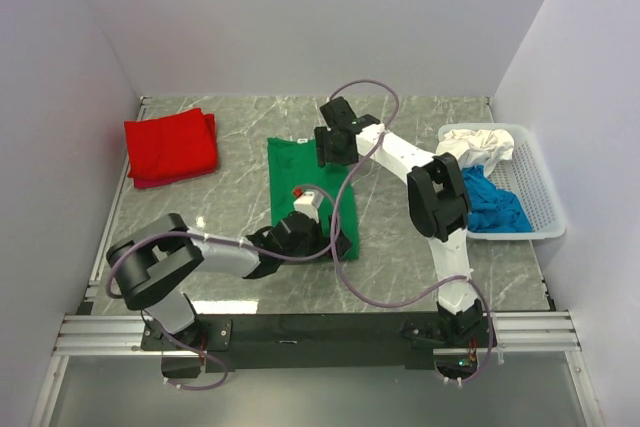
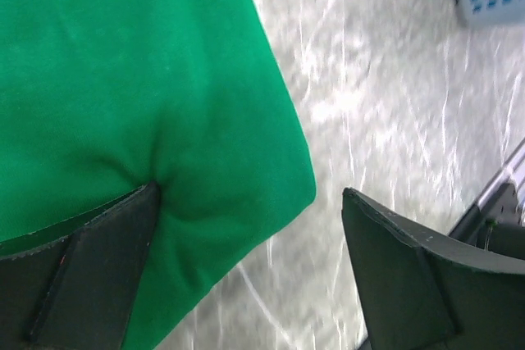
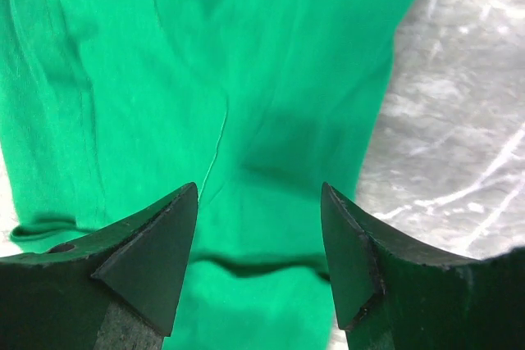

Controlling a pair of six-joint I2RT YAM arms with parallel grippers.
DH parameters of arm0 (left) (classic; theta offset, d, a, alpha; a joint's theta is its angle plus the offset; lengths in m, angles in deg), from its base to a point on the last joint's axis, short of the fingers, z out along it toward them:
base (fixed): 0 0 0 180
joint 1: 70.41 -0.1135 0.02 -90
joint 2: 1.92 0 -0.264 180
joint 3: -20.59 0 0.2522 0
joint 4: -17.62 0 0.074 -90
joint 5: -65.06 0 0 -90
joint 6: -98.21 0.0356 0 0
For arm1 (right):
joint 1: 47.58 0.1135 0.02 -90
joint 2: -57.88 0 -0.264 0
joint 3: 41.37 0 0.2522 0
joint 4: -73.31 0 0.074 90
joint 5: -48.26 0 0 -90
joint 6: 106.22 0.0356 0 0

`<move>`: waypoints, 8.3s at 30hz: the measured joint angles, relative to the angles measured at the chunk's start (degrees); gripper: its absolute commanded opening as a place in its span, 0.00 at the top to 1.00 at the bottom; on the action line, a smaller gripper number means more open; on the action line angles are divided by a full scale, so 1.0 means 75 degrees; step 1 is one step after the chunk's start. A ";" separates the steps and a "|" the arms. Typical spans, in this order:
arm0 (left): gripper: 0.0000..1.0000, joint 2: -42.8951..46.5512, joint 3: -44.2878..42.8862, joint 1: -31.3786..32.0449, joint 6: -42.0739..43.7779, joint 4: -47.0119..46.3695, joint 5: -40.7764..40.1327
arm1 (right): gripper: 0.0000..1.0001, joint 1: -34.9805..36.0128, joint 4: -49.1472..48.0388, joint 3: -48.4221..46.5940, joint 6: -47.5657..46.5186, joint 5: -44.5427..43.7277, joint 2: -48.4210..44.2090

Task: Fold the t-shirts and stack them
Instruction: Fold the tshirt

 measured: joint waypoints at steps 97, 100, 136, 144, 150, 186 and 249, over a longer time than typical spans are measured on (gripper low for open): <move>0.52 0.3835 0.1250 -0.0425 -0.2247 0.6033 -0.2276 | 0.81 0.3013 -0.1603 0.7723 0.3299 -0.0673 -0.4870; 0.59 0.3818 0.1230 -0.0425 -0.2259 0.6132 -0.2288 | 0.81 0.3013 -0.1609 0.7723 0.3299 -0.0670 -0.4870; 0.99 0.4590 0.1454 0.0600 -0.2253 0.6805 -0.0653 | 1.00 0.3620 -0.0676 0.8335 0.3235 -0.0571 -0.6545; 1.00 0.4998 0.1460 0.1189 -0.2075 0.7224 0.0195 | 1.00 0.4421 0.0128 0.8480 0.3439 -0.0315 -0.7434; 1.00 0.5674 0.1460 0.1591 -0.2095 0.7568 0.0764 | 1.00 0.5412 0.0705 0.8483 0.3856 -0.0099 -0.7973; 0.99 0.5488 -0.0490 0.0227 -0.1262 0.6849 -0.1944 | 1.00 0.3468 0.1725 0.6024 0.2798 -0.1740 -0.7944; 0.03 0.2221 -0.1778 -0.3319 0.0918 0.4785 -0.1708 | 0.41 0.0035 -0.0329 0.2119 -0.0458 -0.0219 -0.2384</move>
